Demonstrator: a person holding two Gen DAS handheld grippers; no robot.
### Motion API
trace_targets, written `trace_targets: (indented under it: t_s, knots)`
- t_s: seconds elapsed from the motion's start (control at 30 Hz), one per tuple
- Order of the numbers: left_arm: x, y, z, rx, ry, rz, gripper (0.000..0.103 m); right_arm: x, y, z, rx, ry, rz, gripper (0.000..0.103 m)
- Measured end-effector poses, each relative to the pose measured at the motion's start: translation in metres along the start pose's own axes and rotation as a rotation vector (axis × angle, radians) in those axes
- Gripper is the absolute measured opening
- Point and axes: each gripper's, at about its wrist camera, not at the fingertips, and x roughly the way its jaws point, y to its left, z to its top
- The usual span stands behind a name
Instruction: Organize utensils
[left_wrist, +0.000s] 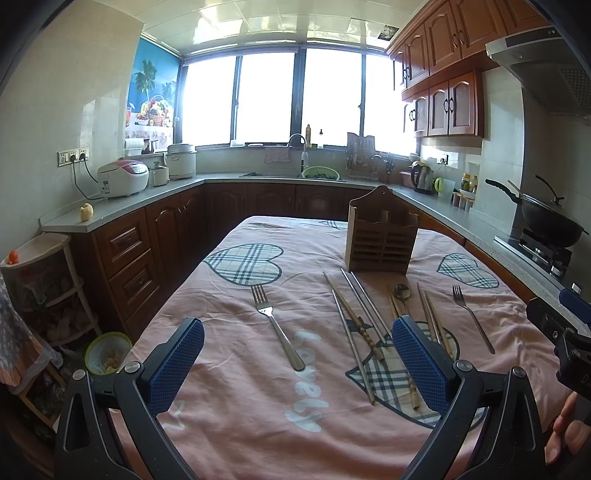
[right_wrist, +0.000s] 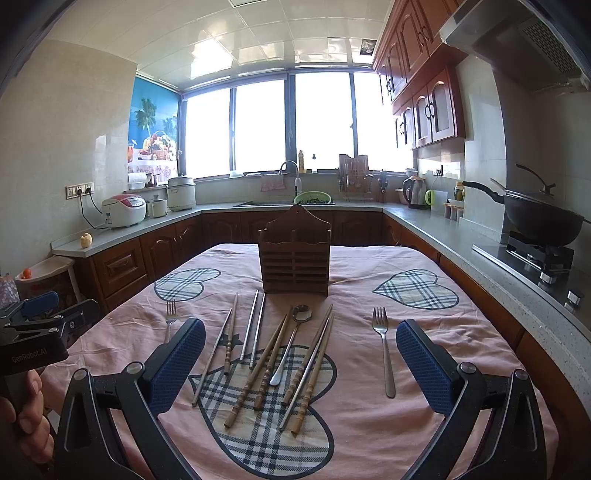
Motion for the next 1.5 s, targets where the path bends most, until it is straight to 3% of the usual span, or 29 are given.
trace_targets:
  t_s: [0.57,0.83,1.2,1.5]
  knots:
    - [0.006,-0.002,-0.001,-0.003,0.020,-0.004,0.102,0.000,0.002,0.000,0.004,0.002,0.000,0.103]
    - [0.034,0.005,0.011,-0.026,0.098,-0.035,0.102,0.015,-0.003,0.002,0.009,0.031,0.014,0.103]
    - [0.103,0.012,0.044,-0.053,0.235,-0.046,0.100,0.067,-0.030,0.006,0.096,0.136,0.051,0.102]
    - [0.167,0.005,0.066,-0.051,0.322,-0.053,0.091,0.125,-0.046,0.012,0.136,0.244,0.044,0.079]
